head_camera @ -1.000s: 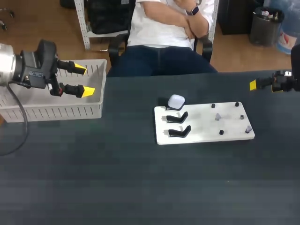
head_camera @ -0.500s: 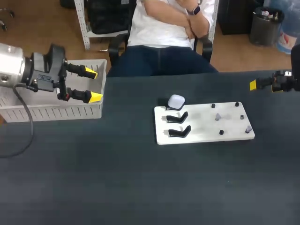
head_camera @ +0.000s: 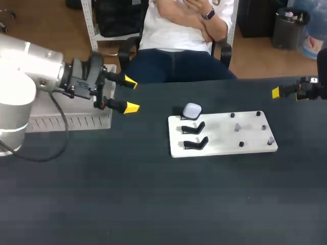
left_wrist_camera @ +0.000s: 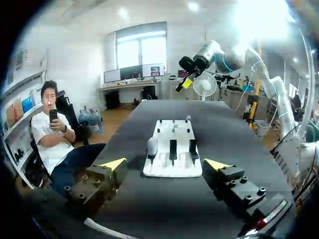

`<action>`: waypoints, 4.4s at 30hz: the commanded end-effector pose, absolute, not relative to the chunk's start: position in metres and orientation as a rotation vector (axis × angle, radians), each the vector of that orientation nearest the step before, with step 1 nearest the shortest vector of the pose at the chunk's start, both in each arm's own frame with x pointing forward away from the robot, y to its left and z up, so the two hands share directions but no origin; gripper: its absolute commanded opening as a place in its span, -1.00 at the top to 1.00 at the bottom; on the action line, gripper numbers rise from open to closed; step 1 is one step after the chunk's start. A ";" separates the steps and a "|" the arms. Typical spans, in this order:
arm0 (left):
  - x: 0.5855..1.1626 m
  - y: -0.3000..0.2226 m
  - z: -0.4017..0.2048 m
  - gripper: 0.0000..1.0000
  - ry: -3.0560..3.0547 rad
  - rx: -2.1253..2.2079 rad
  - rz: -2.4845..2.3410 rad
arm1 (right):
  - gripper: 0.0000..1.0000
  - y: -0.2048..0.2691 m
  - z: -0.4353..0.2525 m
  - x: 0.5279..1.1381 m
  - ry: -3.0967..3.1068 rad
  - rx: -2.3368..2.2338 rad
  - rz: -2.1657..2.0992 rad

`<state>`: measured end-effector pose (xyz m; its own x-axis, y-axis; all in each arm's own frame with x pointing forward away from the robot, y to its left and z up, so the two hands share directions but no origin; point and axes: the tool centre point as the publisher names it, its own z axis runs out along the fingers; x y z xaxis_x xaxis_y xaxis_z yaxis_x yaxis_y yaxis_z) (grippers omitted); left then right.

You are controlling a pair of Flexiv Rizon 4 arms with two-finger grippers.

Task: Pick up each earbud case from the left stands, insert the matching earbuds, close the lid, and place the case in the box.

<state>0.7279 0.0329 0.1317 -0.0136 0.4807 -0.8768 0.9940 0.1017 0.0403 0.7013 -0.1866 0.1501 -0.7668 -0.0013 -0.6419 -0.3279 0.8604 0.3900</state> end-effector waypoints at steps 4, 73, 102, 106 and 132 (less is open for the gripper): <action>0.742 -0.012 0.100 -1.00 1.618 1.552 -0.854 | -1.00 -0.186 0.150 0.701 2.373 -0.236 0.646; 0.774 -0.089 0.049 -1.00 1.665 1.461 -0.974 | -1.00 -0.186 0.150 0.701 2.373 -0.236 0.646; 0.795 -0.115 0.018 -0.81 1.677 1.489 -1.017 | -1.00 -0.186 0.150 0.701 2.373 -0.236 0.646; 0.797 -0.119 0.016 -0.67 1.678 1.493 -1.017 | -1.00 -0.186 0.150 0.701 2.373 -0.236 0.646; 0.796 -0.119 0.011 0.14 1.685 1.509 -1.027 | -1.00 -0.186 0.150 0.701 2.373 -0.236 0.646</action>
